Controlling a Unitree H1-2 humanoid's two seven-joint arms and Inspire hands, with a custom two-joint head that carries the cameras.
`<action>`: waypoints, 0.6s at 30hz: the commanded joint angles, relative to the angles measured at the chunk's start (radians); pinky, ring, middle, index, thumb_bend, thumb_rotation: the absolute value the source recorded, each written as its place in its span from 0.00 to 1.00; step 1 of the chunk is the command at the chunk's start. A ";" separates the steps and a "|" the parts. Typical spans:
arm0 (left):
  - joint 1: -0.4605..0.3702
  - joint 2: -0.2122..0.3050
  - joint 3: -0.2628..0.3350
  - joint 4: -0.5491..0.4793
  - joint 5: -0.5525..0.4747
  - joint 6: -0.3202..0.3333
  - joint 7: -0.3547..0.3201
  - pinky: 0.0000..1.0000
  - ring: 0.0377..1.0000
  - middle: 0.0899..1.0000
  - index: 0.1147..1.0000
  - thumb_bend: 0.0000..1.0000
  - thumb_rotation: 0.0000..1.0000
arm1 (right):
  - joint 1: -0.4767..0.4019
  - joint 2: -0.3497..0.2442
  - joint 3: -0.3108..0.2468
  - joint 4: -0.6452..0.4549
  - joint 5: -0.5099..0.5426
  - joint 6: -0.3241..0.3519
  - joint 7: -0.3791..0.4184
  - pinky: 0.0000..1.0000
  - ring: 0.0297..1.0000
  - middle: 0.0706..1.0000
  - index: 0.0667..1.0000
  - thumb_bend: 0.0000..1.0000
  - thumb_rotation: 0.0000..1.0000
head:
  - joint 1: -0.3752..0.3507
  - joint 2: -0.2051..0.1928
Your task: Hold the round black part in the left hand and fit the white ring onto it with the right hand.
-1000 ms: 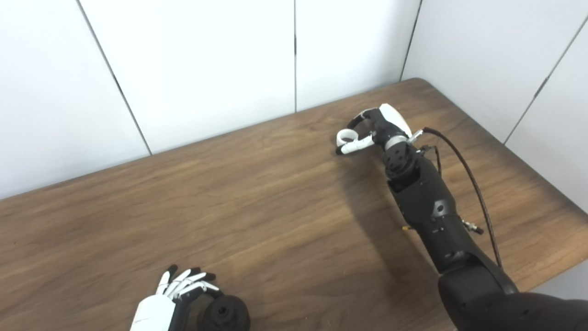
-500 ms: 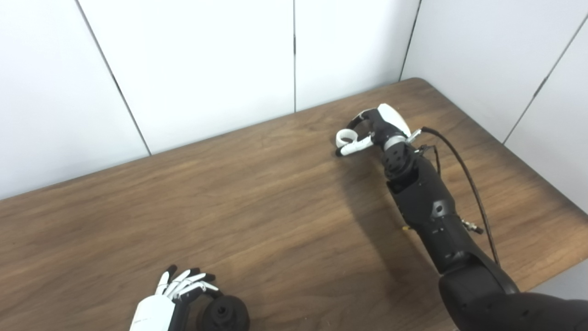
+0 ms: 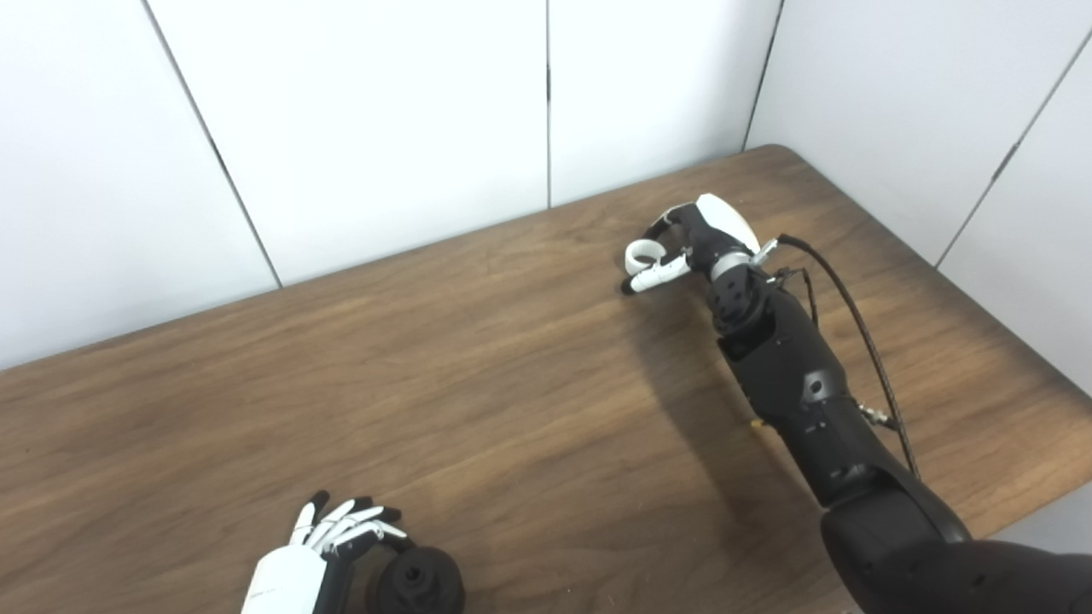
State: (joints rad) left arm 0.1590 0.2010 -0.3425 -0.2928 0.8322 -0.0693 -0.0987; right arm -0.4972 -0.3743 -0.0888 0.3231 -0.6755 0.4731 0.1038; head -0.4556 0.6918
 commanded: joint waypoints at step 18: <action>0.003 0.002 -0.003 -0.027 0.001 0.012 -0.012 0.99 0.85 0.74 0.42 0.52 0.05 | -0.030 -0.039 -0.031 -0.002 -0.021 -0.004 -0.010 1.00 0.93 0.86 0.57 0.86 0.20 | 0.001 0.007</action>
State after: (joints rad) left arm 0.1595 0.1989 -0.3433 -0.3030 0.8324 -0.0553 -0.1044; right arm -0.4964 -0.3803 -0.1021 0.3314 -0.6787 0.4731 0.1038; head -0.4540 0.6979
